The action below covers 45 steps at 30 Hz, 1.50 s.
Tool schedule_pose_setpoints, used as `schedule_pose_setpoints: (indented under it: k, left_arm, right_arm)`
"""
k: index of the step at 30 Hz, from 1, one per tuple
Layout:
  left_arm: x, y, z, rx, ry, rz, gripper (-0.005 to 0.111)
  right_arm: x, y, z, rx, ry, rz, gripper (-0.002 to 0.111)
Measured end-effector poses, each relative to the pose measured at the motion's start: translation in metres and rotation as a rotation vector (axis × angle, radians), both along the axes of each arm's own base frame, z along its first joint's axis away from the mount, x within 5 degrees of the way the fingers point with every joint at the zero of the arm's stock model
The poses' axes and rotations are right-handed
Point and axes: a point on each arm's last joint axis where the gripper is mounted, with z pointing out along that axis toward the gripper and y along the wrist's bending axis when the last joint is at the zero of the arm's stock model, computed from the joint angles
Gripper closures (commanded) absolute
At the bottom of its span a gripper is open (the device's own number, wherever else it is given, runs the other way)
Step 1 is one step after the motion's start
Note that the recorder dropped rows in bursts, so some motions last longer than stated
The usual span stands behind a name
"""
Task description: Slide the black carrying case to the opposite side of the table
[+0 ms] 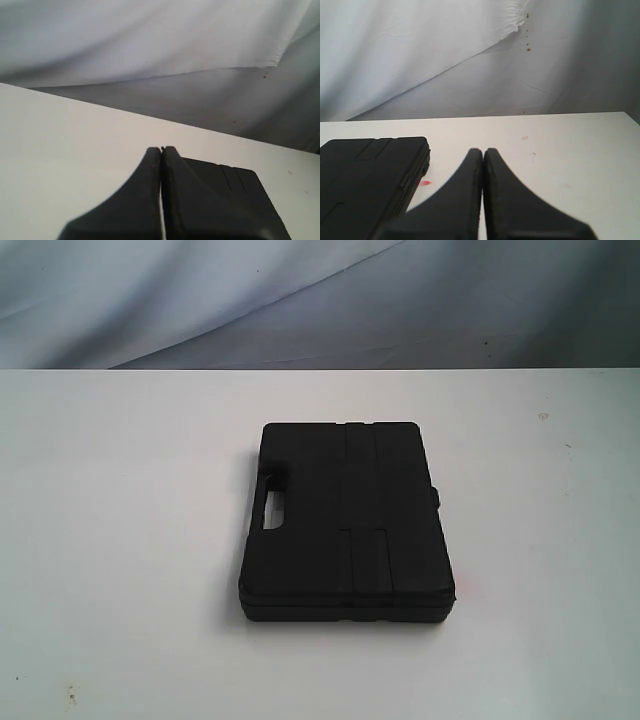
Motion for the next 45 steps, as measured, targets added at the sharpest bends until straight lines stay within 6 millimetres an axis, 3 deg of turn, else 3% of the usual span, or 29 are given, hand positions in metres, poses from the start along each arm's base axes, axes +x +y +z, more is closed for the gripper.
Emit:
schedule_pose_setpoints:
  k: [11,16,28,36,45]
  left_arm:
    - [0.046,-0.025,0.039,0.015,0.120,-0.212,0.107]
    - [0.075,-0.034,0.043,0.033,0.240,-0.280,0.107]
    - [0.133,-0.049,0.028,0.071,0.384,-0.326,0.107]
    - [0.163,-0.085,0.002,0.174,0.513,-0.334,0.107]
    - [0.196,-0.140,-0.030,0.179,0.644,-0.374,0.107]
  right_arm:
    - [0.000,0.000,0.000,-0.002,0.000,0.000,0.108]
    - [0.000,0.000,0.000,-0.002,0.000,0.000,0.108]
    - [0.000,0.000,0.000,-0.002,0.000,0.000,0.108]
    - [0.000,0.000,0.000,-0.002,0.000,0.000,0.108]
    - [0.000,0.000,0.000,-0.002,0.000,0.000,0.108]
